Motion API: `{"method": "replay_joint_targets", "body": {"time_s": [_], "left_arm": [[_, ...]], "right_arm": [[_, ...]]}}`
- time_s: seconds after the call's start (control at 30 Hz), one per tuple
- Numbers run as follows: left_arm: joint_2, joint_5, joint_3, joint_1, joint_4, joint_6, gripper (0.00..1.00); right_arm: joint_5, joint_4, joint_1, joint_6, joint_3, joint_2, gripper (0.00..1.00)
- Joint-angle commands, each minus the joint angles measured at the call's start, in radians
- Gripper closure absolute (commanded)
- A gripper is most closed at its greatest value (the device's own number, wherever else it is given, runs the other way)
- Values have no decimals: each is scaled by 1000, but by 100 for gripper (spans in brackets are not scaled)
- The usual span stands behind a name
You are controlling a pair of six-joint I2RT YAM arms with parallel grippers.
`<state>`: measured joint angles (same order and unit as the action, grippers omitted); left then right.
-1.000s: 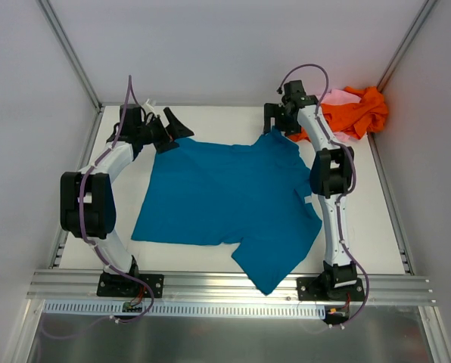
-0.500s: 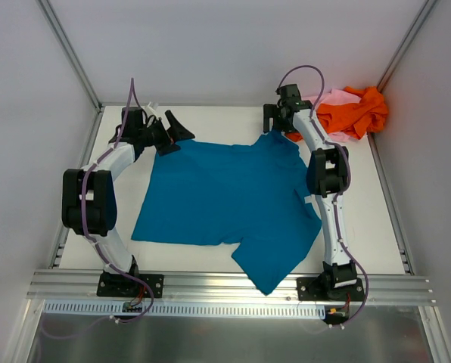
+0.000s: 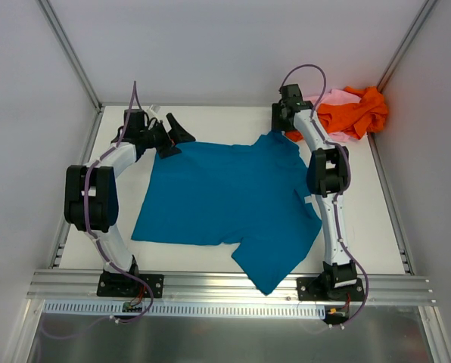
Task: Fold and stack the t-shirts
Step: Flatten out the tshirt
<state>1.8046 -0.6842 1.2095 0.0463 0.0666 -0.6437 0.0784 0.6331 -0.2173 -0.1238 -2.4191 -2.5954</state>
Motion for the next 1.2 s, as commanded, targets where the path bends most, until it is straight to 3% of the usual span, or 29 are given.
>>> {"method": "replay_joint_targets", "body": {"time_s": [0.0,0.2,0.23,0.37,0.93,1.0,1.03,1.07,1.1,1.17], "left_arm": [[7,-37,38,6,21,-4,1],[10,-35,36,6,21,-4,1],[10,-35,36,6,21,-4,1],[7,-37,33,6,22,-5,1],[22,-40,38,6,25,-14,1],[27,-41,47,6,25,-14,1],[32,-41,50,4,22,-14,1],[35,-41,58,6,22,-16,1],[36,-43,59,6,22,-17,1],[38,-44,61,6,22,-16,1]], "right_arm": [[-11,-12,18,15,-52,0,49],[-26,-6,27,26,-51,0,66],[-25,-1,27,26,-51,0,76],[7,5,30,23,-46,8,100],[138,25,87,12,-25,55,100],[138,14,90,6,-11,63,94],[135,13,91,4,-6,64,85],[133,5,91,1,-3,67,60],[129,-6,91,1,5,70,50],[123,-12,91,-2,8,70,42]]}}
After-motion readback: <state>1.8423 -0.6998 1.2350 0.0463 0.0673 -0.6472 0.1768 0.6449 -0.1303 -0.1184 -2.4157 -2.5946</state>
